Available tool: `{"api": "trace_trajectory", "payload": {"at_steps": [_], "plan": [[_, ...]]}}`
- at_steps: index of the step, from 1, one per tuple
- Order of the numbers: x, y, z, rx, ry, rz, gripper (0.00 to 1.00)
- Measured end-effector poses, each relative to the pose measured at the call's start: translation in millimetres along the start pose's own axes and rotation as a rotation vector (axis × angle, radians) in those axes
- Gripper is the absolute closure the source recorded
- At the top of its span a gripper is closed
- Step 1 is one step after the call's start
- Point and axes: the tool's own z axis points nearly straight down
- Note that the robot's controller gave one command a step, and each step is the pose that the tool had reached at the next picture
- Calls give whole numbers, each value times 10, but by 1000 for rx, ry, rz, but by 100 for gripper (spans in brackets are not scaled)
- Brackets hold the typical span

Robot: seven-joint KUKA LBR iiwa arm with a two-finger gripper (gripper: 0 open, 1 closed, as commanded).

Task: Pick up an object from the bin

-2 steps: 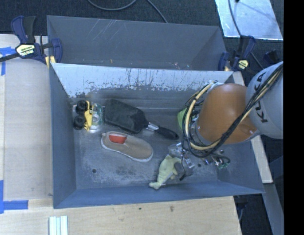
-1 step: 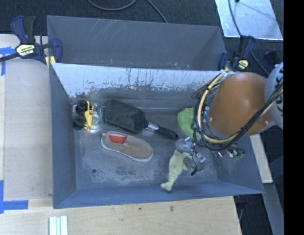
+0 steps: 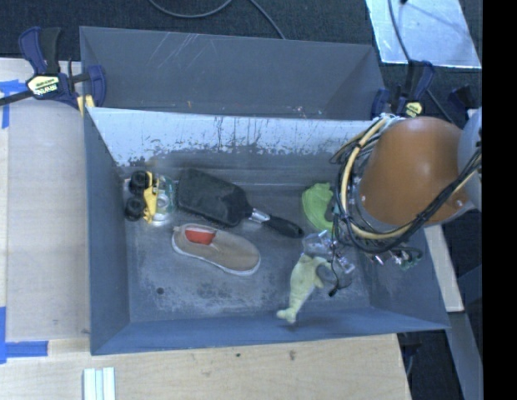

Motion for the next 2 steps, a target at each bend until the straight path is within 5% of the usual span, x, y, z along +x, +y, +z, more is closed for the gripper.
{"api": "trace_trajectory", "payload": {"at_steps": [1, 2], "plan": [[-60, 104, -208, 8, -14, 19, 100], [-37, 147, -110, 1, -4, -72, 100]]}}
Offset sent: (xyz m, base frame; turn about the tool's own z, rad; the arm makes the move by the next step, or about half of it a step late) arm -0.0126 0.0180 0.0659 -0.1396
